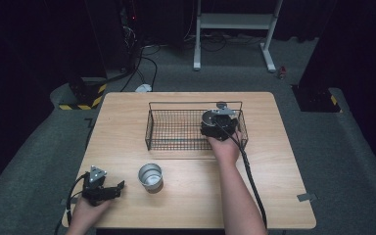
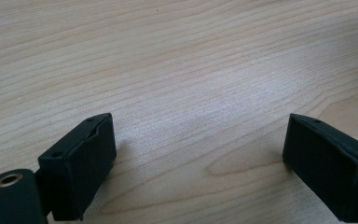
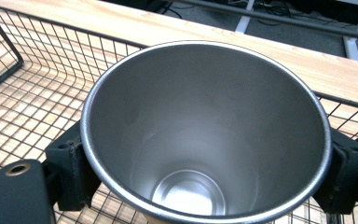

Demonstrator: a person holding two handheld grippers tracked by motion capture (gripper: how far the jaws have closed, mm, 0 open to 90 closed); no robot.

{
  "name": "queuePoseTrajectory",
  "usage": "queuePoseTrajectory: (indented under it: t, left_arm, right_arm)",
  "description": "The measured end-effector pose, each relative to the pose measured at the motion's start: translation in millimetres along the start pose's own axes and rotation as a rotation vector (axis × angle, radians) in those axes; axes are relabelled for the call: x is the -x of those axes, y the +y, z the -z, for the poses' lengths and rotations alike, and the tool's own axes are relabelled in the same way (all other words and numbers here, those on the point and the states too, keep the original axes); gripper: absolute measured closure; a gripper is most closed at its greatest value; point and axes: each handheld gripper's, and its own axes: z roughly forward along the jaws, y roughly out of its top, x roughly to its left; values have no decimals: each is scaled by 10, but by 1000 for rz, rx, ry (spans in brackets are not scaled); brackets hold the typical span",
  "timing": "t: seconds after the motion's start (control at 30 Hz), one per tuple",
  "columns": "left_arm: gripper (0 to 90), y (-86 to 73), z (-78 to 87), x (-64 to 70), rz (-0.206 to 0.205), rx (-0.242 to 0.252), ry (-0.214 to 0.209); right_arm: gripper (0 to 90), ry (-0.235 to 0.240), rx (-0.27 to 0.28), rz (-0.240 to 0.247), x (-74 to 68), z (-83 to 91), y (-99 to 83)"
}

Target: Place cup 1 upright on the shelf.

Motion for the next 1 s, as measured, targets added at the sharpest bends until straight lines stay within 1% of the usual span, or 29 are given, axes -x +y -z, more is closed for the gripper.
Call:
queuePoseTrajectory:
  t: [0.03, 0.07, 0.13, 0.2, 0.4, 0.5, 0.53, 0.63, 0.77, 0.83, 0.9, 1.0]
  left_arm:
    - [99, 0, 0, 0, 0, 0, 0]
    - [99, 0, 0, 0, 0, 0, 0]
    - [99, 0, 0, 0, 0, 0, 0]
    - [99, 0, 0, 0, -1, 0, -1]
    - [99, 0, 0, 1, -1, 0, -1]
    - [99, 0, 0, 0, -1, 0, -1]
    - [99, 0, 0, 1, -1, 0, -1]
    - [99, 0, 0, 1, -1, 0, -1]
    - [98, 0, 0, 0, -1, 0, -1]
    - [99, 0, 0, 1, -1, 0, -1]
    - [99, 1, 1, -4, -8, 0, 1]
    - [99, 1, 1, -4, -8, -1, 0]
  right_arm:
    - [132, -1, -1, 0, 0, 0, -5]
    - [132, -2, 2, -12, 4, 8, -21]
    - [131, 1, 4, -12, 12, 9, -28]
    - [131, 11, 2, -31, 49, 21, -46]
    - [130, 19, -7, -45, 89, 35, -71]
    - [130, 19, -3, -40, 102, 37, -80]
    - [131, 19, -4, -50, 101, 43, -84]
    - [131, 19, -2, -44, 106, 45, -89]
    - [119, 19, -8, -49, 97, 48, -90]
    - [97, 23, -16, -52, 97, 45, -91]
    - [94, 21, -17, -55, 97, 51, -91]
    - [93, 21, -24, -49, 92, 65, -90]
